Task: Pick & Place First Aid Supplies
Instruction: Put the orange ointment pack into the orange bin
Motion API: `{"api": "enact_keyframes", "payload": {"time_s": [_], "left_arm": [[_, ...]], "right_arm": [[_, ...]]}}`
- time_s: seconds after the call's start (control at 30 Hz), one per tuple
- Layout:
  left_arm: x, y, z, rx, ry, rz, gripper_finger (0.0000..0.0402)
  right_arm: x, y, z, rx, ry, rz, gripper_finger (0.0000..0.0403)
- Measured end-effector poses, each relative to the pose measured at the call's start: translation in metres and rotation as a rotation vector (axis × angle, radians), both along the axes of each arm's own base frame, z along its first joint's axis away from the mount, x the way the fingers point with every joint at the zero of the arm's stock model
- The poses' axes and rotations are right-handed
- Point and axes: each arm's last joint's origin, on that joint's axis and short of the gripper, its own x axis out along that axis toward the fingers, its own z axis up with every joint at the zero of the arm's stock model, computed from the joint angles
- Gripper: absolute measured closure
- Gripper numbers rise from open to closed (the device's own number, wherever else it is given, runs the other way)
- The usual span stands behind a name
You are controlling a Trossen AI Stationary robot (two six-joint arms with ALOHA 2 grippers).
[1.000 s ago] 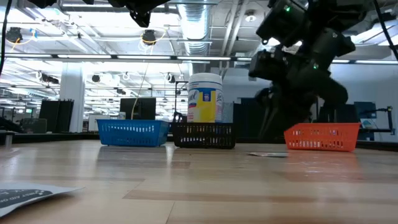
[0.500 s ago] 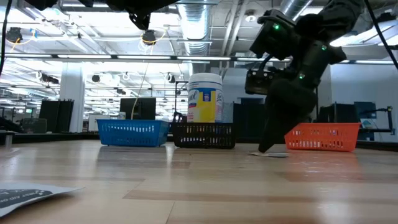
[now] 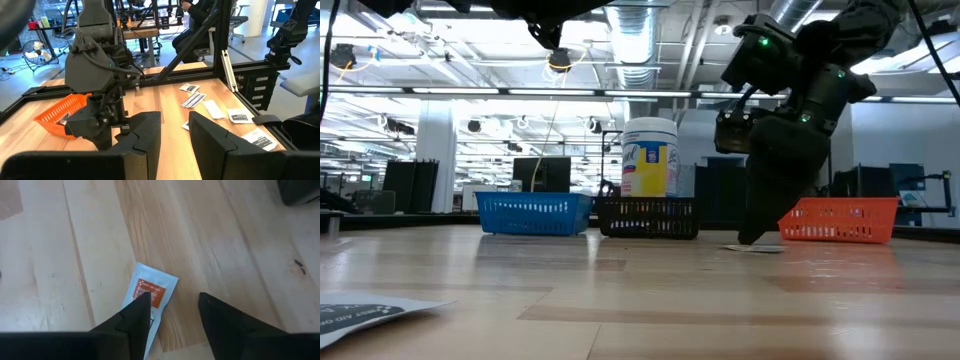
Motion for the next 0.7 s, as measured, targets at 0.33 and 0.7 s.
{"api": "enact_keyframes", "payload": {"time_s": [0.33,0.7], "left_arm": [[0.000,0.000,0.000,0.000,-0.001,0.000,0.0300],[0.000,0.000,0.000,-0.001,-0.003,0.000,0.0300]], "right_arm": [[0.001,0.018,-0.015,-0.175,0.040,0.110,0.0306],[0.007,0.026,-0.002,-0.242,0.042,0.193,0.0393]]}}
